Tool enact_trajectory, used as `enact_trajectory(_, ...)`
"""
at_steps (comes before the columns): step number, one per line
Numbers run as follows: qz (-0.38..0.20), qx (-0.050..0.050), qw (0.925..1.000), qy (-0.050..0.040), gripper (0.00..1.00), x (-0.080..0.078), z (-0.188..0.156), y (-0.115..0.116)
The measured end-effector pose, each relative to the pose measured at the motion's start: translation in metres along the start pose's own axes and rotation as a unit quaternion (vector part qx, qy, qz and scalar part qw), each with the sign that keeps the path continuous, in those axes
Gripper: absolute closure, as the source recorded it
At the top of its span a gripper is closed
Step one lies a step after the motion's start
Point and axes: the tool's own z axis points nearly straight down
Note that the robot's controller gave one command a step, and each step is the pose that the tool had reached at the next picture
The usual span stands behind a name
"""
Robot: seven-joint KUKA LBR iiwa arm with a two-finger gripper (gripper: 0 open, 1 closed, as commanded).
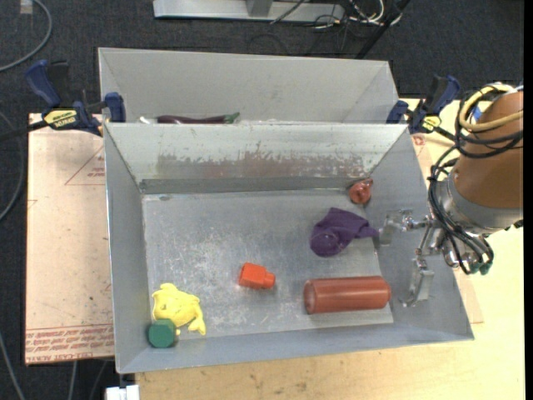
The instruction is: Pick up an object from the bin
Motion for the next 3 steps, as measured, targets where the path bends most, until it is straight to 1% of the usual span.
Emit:
enact_trajectory(1,-0.002,0.001,1.0000,-0.0038,0.00,-0.002,-0.004,0.001)
enact_trajectory(2,-0.027,0.001,0.9996,-0.0048,0.00,-0.001,0.075,0.015)
enact_trajectory(3,-0.049,0.000,0.9988,-0.0016,0.00,-0.002,0.095,0.029)
